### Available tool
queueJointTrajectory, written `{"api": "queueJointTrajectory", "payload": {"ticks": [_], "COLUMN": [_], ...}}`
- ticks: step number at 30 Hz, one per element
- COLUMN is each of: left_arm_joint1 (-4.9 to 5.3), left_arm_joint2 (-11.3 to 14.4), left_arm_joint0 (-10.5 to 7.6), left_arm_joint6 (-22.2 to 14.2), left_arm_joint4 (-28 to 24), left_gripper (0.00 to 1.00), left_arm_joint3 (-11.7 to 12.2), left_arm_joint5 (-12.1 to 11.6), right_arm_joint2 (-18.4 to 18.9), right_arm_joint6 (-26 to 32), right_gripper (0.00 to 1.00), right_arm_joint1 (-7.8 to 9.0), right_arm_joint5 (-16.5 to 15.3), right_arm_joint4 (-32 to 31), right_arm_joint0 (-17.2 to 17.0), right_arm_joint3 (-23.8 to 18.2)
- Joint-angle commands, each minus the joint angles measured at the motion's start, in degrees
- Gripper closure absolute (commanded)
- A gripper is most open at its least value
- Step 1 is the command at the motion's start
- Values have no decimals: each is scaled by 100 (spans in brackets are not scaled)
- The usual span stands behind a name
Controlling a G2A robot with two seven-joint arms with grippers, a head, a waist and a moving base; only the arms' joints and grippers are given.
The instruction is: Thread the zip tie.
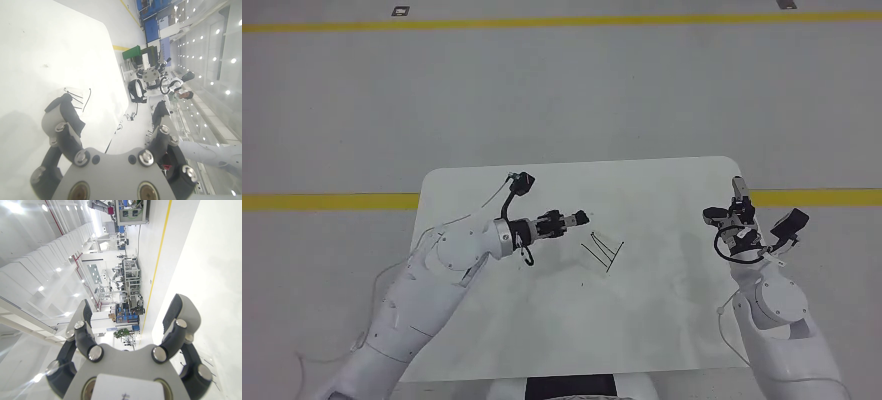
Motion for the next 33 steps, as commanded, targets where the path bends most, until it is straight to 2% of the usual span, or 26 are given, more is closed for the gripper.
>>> {"api": "queueJointTrajectory", "payload": {"ticks": [1, 4, 6, 8, 10, 12, 13, 33], "left_arm_joint1": [0, -13, -49, -101, -174, -246, -270, -270], "left_arm_joint2": [0, 47, 239, 475, 793, 1082, 1158, 1158], "left_arm_joint0": [0, 22, -75, -224, -456, -632, -677, -677], "left_arm_joint6": [0, 17, 25, -12, -33, 59, 111, 111], "left_arm_joint4": [-1, -136, -160, -201, -103, 33, 34, 34], "left_gripper": [0, 0, 0, 0, 0, 0, 0, 0], "left_arm_joint3": [0, -54, 110, 264, 439, 512, 536, 536], "left_arm_joint5": [0, -138, -98, 48, 316, 541, 581, 581], "right_arm_joint2": [0, 0, 0, 0, 0, 0, 0, 0], "right_arm_joint6": [0, 0, 0, 0, 0, 0, 0, 0], "right_gripper": [0, 0, 0, 0, 0, 0, 0, 0], "right_arm_joint1": [0, 0, 0, 0, 0, 0, 0, 0], "right_arm_joint5": [0, 0, 0, 0, 0, 0, 0, 0], "right_arm_joint4": [0, 0, 0, 0, 0, 0, 0, 0], "right_arm_joint0": [0, 0, 0, 0, 0, 0, 0, 0], "right_arm_joint3": [0, 0, 0, 0, 0, 0, 0, 0]}}
